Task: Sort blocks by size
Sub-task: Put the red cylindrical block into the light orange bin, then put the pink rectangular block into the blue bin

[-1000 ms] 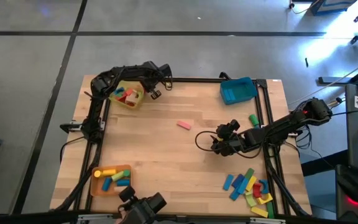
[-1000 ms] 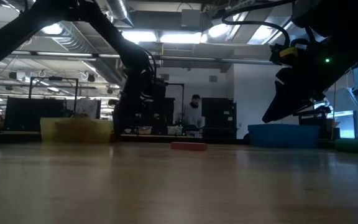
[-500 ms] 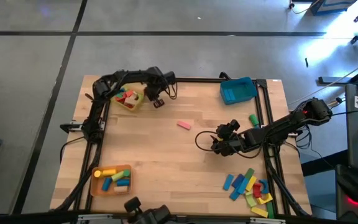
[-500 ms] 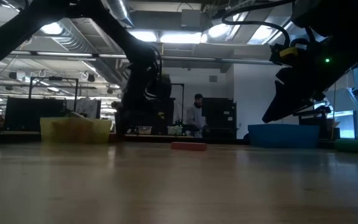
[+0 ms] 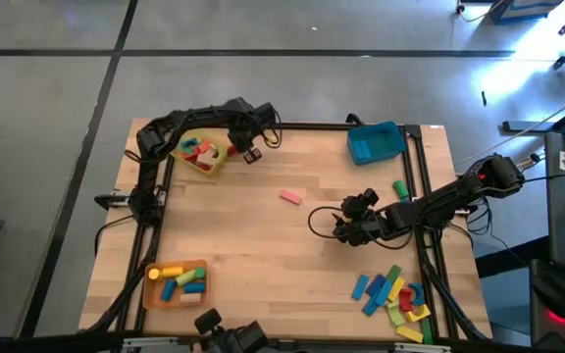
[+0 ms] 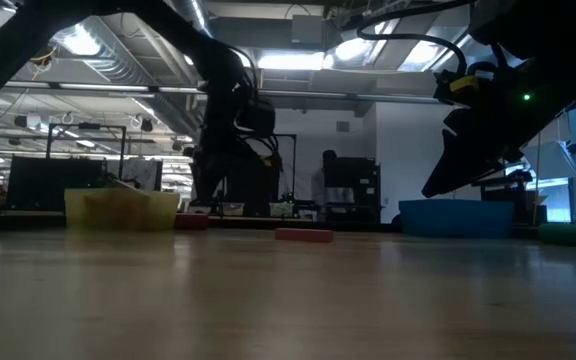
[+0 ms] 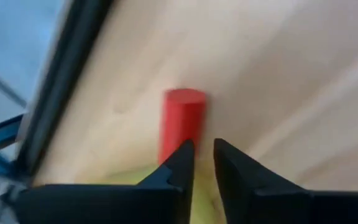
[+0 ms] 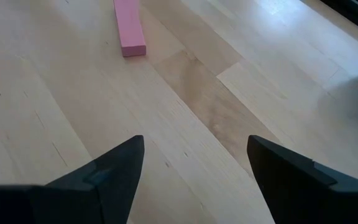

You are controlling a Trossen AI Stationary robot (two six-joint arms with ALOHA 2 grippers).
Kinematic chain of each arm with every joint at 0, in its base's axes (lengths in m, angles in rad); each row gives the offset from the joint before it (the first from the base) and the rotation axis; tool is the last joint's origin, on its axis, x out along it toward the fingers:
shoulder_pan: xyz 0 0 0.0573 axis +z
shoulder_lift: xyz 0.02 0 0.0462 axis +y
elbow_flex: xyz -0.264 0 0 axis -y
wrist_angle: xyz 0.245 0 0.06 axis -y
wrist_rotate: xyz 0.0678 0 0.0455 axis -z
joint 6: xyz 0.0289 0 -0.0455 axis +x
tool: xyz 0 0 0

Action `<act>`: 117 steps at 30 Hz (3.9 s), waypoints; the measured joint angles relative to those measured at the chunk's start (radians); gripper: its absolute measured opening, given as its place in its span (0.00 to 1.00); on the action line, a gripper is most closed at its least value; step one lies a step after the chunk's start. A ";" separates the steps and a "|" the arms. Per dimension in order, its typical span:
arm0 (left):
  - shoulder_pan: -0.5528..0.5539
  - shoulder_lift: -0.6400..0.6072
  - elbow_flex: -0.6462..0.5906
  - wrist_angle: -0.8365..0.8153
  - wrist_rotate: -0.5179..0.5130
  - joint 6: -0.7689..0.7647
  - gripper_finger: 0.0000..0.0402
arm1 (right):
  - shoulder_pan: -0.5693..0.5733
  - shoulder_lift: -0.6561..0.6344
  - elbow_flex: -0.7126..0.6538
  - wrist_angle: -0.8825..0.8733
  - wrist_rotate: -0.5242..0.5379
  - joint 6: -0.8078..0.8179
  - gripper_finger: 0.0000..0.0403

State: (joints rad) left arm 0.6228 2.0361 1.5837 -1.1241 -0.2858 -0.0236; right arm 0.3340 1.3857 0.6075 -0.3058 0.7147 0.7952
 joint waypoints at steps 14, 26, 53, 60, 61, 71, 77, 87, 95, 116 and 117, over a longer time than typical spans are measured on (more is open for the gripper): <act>0.041 0.021 -0.073 0.100 -0.023 0.064 0.49 | 0.000 0.000 0.000 0.000 0.000 0.000 0.72; 0.051 0.022 -0.121 0.174 -0.005 0.103 0.49 | 0.000 0.000 0.000 0.001 0.001 0.000 0.72; -0.115 -0.122 -0.106 0.135 0.093 0.046 0.30 | 0.000 0.000 0.000 0.002 0.004 -0.053 0.72; -0.318 -0.318 -0.105 0.042 0.093 -0.050 0.30 | 0.000 0.000 0.000 0.018 0.033 -0.115 0.72; -0.353 -0.340 -0.105 0.020 0.091 -0.073 0.31 | 0.000 0.000 0.000 0.024 0.036 -0.124 0.72; -0.767 -0.527 -0.105 -0.119 0.054 -0.390 0.31 | 0.000 0.000 -0.001 0.185 0.034 -0.276 0.72; -1.029 -0.539 -0.105 -0.196 0.010 -0.636 0.31 | 0.000 0.000 -0.001 0.270 -0.008 -0.349 0.72; -1.364 -0.531 -0.105 -0.173 -0.053 -0.972 0.32 | 0.000 0.000 -0.001 0.338 -0.044 -0.359 0.72; -1.543 -0.523 -0.248 -0.059 -0.044 -1.237 0.32 | 0.000 0.000 -0.001 0.385 -0.072 -0.359 0.72; -1.592 -0.522 -0.569 0.110 0.110 -1.418 0.41 | -0.001 0.000 -0.001 0.385 -0.143 -0.348 0.72; -1.587 -0.522 -0.571 0.112 0.110 -1.418 0.43 | -0.001 0.000 -0.001 0.385 -0.144 -0.348 0.72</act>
State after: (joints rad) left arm -0.9641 1.5143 1.0126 -1.0124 -0.1756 -1.4419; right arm 0.3332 1.3854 0.6069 0.0792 0.5704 0.4477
